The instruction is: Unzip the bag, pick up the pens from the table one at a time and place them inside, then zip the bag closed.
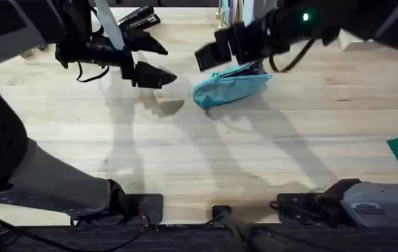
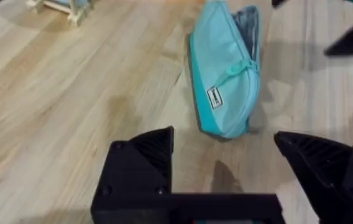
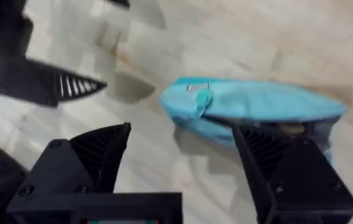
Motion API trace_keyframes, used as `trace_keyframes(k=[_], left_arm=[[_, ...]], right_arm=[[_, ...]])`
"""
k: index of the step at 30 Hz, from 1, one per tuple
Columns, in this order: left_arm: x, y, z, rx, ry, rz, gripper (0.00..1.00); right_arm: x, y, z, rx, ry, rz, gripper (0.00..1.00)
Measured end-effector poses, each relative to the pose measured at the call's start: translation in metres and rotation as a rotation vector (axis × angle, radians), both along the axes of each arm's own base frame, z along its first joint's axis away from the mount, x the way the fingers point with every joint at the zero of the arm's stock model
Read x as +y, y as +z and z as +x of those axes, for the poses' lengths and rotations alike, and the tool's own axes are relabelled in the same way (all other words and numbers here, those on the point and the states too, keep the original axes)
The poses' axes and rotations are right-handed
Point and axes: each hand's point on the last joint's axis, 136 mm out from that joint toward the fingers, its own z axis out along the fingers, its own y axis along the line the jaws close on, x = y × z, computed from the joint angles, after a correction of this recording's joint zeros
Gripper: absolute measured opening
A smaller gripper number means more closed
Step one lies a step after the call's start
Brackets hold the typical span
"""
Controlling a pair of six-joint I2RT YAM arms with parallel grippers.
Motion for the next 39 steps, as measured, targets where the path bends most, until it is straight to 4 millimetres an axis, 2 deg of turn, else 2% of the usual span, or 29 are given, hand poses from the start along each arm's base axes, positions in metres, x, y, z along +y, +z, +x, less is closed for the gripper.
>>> trace_keyframes(k=[3,5,15,18,24,33,39], left_arm=[[0.003,-0.003,-0.004,0.003,-0.007,0.018,0.995],[0.004,-0.004,-0.006,-0.004,-0.016,0.024,0.996],[0.004,-0.007,-0.012,-0.057,-0.066,0.056,0.995],[0.004,-0.007,-0.012,-0.064,-0.069,0.057,0.996],[0.004,-0.007,-0.012,-0.069,-0.072,0.058,0.993],[0.004,-0.007,-0.012,-0.073,-0.074,0.059,0.994],[0.004,-0.007,-0.012,-0.073,-0.074,0.059,0.995]], right_arm=[[0.003,0.007,0.011,-0.027,-0.002,-0.005,0.998],[0.005,0.004,0.015,-0.024,-0.001,-0.013,0.998],[0.013,-0.058,0.030,0.083,0.011,-0.091,0.994],[0.015,-0.065,0.032,0.091,0.012,-0.097,0.973],[0.013,-0.076,0.030,0.122,0.015,-0.118,0.838],[0.012,-0.076,0.030,0.120,0.015,-0.122,0.522],[0.012,-0.076,0.030,0.119,0.014,-0.124,0.413]])
